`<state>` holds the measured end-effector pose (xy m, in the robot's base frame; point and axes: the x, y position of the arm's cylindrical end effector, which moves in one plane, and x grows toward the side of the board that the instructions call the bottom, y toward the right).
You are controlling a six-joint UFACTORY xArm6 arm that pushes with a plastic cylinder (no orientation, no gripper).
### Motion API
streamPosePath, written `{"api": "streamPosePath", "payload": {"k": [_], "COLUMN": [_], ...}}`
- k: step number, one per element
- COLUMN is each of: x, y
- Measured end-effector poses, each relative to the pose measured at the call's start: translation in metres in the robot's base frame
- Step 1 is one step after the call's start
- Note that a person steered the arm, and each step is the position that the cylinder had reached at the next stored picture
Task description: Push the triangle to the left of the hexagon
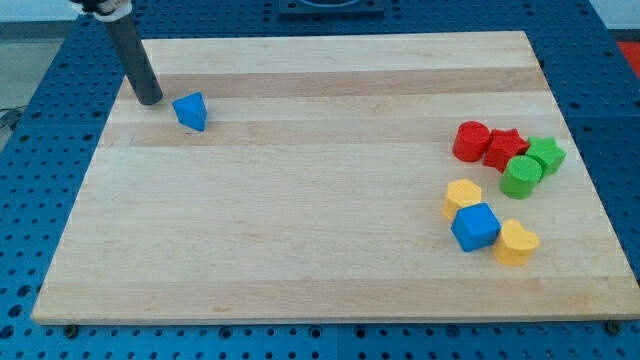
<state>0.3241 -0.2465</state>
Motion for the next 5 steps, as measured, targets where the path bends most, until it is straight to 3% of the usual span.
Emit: {"api": "streamPosePath", "payload": {"k": [1,3,5], "x": [0.0,0.005,0.07], "y": [0.0,0.069,0.142]}}
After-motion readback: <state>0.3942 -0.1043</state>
